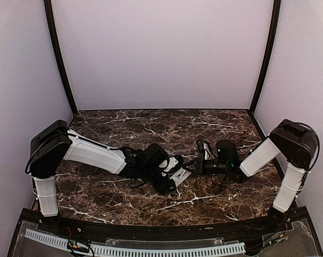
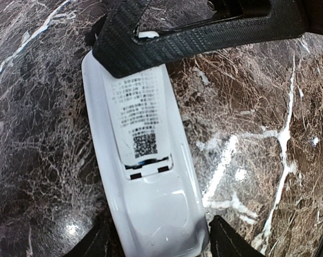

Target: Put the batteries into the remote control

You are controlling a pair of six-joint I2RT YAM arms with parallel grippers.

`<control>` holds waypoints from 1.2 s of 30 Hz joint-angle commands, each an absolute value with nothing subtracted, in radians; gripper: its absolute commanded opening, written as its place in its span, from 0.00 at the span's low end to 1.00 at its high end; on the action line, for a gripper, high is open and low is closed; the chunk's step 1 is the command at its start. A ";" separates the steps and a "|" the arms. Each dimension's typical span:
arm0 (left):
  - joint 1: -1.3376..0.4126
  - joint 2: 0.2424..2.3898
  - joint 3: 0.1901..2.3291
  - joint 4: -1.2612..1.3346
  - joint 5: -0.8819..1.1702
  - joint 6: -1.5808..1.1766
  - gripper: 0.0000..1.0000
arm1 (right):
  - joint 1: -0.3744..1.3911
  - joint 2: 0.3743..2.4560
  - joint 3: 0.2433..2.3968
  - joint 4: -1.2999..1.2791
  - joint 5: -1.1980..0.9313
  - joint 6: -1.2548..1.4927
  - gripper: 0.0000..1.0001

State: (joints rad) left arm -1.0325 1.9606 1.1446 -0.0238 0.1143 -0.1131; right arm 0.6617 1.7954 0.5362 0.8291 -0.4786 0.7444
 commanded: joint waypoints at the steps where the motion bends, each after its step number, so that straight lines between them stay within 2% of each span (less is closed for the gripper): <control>1: -1.033 2.033 1.113 -0.175 0.108 -0.118 0.61 | 0.645 1.821 0.525 0.798 -0.442 0.729 0.00; 16: -1.033 2.039 1.118 -0.179 0.105 -0.117 0.61 | 0.670 1.865 0.494 0.870 -0.453 0.816 0.00; 20: -1.033 2.046 1.125 -0.186 0.106 -0.115 0.58 | 0.688 1.880 0.495 0.883 -0.449 0.830 0.00; 36: -1.032 2.059 1.137 -0.197 0.095 -0.118 0.56 | 0.720 1.837 0.448 0.844 -0.449 0.845 0.00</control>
State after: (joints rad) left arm -1.0325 1.9766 1.1721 -0.0463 0.1104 -0.1093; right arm 0.6899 1.8233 0.4820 0.9546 -0.4320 0.8486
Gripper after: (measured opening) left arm 0.561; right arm 0.054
